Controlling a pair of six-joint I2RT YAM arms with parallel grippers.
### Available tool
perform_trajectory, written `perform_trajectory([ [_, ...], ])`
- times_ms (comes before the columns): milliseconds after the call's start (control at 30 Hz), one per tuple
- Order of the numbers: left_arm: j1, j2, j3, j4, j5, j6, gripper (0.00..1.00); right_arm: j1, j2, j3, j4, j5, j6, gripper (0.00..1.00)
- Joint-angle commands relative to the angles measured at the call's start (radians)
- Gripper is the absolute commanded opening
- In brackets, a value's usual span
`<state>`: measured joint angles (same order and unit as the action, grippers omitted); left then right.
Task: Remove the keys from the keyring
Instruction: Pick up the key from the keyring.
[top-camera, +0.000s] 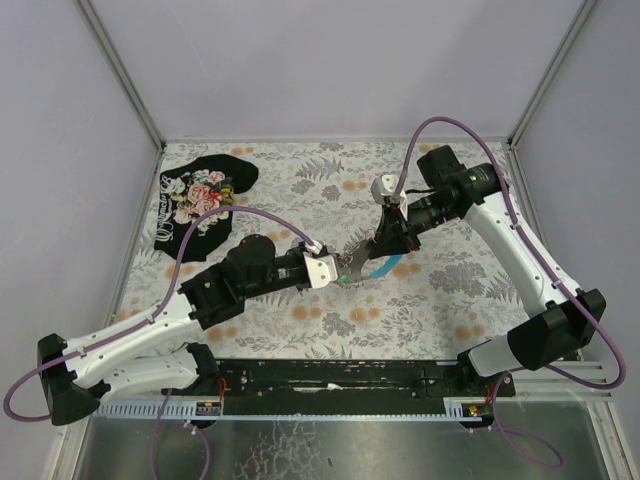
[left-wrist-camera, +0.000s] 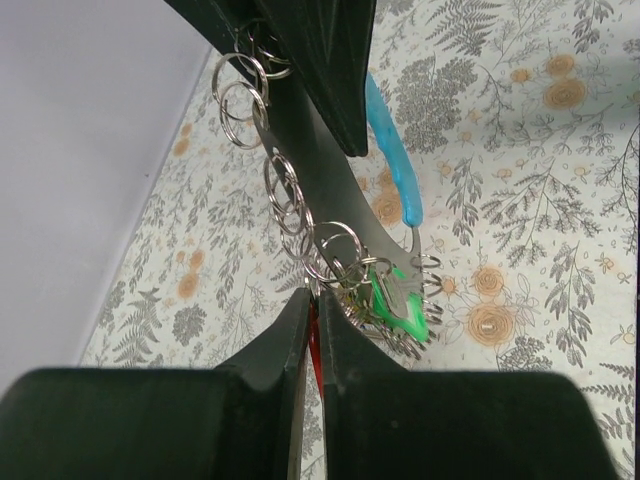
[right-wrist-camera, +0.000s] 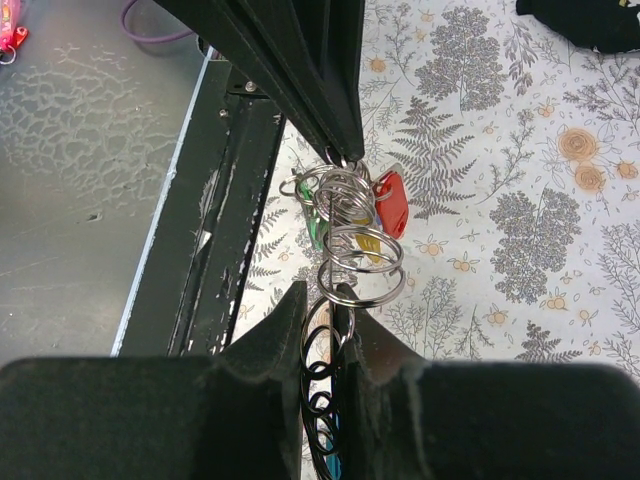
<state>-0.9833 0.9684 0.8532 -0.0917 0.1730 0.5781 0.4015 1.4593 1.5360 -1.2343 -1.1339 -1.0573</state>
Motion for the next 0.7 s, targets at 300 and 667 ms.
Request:
perform_trajectory([
  [300,-0.024,0.04,0.116,-0.18,-0.14,-0.048,0.0,0.009,-0.01,-0.004,0.085,0.079,0.162,0.0],
  [667,-0.035,0.09,0.21,-0.287,-0.126,-0.118,0.0,0.046,-0.002,-0.069,0.137,0.065,0.11,0.0],
])
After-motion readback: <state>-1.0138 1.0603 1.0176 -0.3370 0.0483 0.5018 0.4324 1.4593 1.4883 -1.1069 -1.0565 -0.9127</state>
